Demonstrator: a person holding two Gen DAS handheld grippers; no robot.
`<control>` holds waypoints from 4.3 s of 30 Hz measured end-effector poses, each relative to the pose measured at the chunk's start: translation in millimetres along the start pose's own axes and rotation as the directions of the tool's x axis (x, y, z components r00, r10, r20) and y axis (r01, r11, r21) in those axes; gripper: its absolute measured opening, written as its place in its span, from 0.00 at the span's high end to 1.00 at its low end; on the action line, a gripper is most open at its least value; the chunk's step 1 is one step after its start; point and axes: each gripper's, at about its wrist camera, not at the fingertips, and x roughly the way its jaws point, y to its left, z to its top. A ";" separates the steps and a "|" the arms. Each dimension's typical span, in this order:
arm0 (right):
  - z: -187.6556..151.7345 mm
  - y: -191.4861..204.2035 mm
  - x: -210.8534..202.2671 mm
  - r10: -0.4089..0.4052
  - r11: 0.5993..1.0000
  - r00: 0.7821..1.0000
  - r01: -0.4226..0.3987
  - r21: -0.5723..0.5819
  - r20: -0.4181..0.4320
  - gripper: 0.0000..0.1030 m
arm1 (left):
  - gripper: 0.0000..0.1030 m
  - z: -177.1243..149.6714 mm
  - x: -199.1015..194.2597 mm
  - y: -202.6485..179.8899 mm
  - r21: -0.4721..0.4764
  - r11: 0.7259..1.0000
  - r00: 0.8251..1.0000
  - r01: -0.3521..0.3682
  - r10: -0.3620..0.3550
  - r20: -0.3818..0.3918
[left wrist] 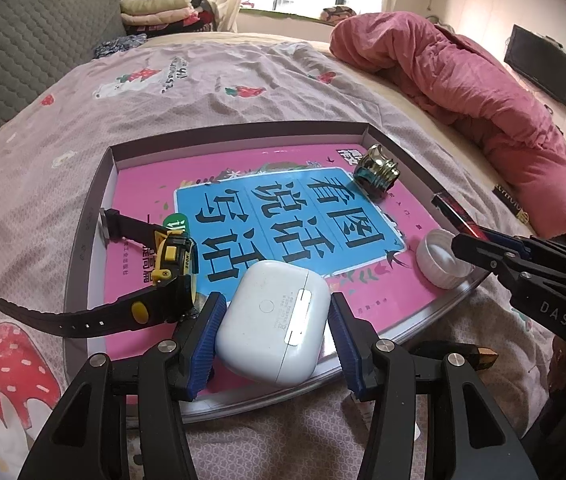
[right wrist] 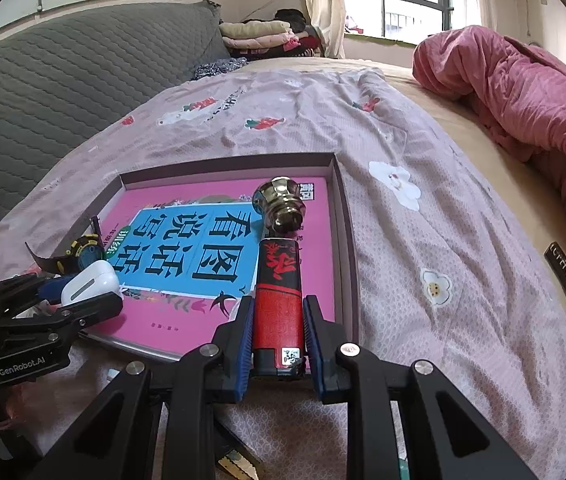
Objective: Organize rigid objects
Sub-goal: 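Lift and carry the earbud case and red lighter over the tray with both grippers, then lower the lighter beside the white cap and the earbud case onto the book, opening both grippers, then move the left gripper toward the white pill bottle while the right gripper grasps the black perfume bottle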
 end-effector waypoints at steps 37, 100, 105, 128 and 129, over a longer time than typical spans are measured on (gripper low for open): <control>-4.7 8.7 6.6 0.011 1.000 1.000 -0.011 -0.022 -0.025 0.69 | 0.47 1.4 7.8 3.3 -0.012 1.000 1.000 0.006 -0.007 -0.010; -17.5 25.8 -46.6 0.041 0.991 0.993 -0.025 -0.131 0.115 0.48 | 0.35 -26.9 -44.3 -26.4 0.023 1.000 0.999 0.008 -0.010 0.048; -22.9 27.1 -48.1 0.033 0.991 0.994 -0.019 -0.135 0.100 0.48 | 0.35 -30.5 -50.9 -30.1 0.030 0.999 0.999 0.019 -0.021 0.049; -45.1 23.6 -38.3 0.012 0.988 0.997 -0.024 -0.155 -0.075 0.48 | 0.35 -54.5 -36.0 -50.2 0.052 0.997 0.996 0.048 -0.044 -0.084; -46.1 25.5 -37.7 0.003 0.985 0.997 -0.016 -0.174 -0.077 0.48 | 0.35 -54.9 -34.8 -50.3 0.049 0.997 0.995 0.052 -0.047 -0.088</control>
